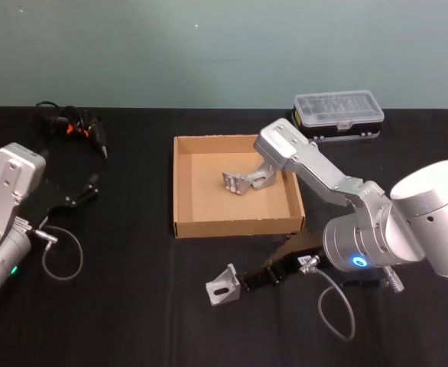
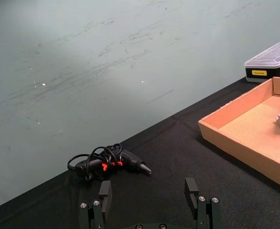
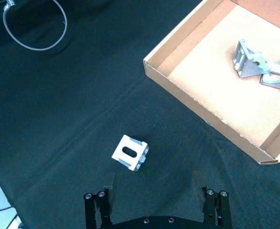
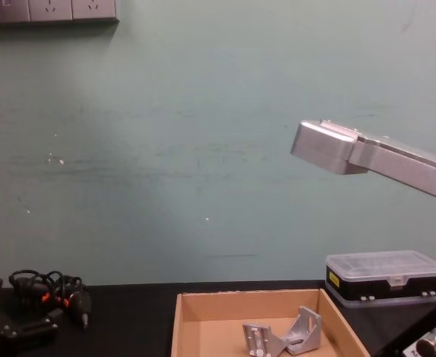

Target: Use one hand to pick up the angle iron from the table and place it into the box.

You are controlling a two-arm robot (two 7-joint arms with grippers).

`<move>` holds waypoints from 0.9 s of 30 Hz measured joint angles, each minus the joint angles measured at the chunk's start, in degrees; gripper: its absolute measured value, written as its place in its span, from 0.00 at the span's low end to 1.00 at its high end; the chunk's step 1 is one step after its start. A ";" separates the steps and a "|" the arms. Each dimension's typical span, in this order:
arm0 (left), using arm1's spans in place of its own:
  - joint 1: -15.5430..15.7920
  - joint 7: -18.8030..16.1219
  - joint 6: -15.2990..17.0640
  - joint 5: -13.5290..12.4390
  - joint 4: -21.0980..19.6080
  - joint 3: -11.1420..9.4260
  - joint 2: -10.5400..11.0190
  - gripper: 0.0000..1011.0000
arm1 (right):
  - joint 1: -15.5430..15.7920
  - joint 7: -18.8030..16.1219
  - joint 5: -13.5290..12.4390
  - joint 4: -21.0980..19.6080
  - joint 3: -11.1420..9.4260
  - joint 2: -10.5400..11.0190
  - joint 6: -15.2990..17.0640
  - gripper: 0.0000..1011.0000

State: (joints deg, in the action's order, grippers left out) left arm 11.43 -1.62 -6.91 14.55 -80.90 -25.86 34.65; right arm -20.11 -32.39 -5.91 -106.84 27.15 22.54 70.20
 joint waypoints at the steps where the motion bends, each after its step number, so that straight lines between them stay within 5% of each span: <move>1: 0.00 0.00 0.00 0.00 0.00 0.00 0.00 0.99 | 0.00 0.01 0.00 0.01 -0.01 0.00 -0.01 0.99; 14: 0.00 0.00 0.00 0.00 0.00 0.00 0.00 0.99 | 0.02 0.12 -0.06 0.20 -0.16 0.00 -0.21 0.99; 27: 0.00 0.00 0.00 0.00 0.00 0.00 0.00 0.99 | 2.63 0.32 0.87 2.04 -3.95 -1.38 -7.10 0.99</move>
State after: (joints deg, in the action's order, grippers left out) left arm 11.43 -1.62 -6.91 14.55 -80.90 -25.86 34.65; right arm -17.48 -32.07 -5.03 -104.80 23.20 21.16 63.11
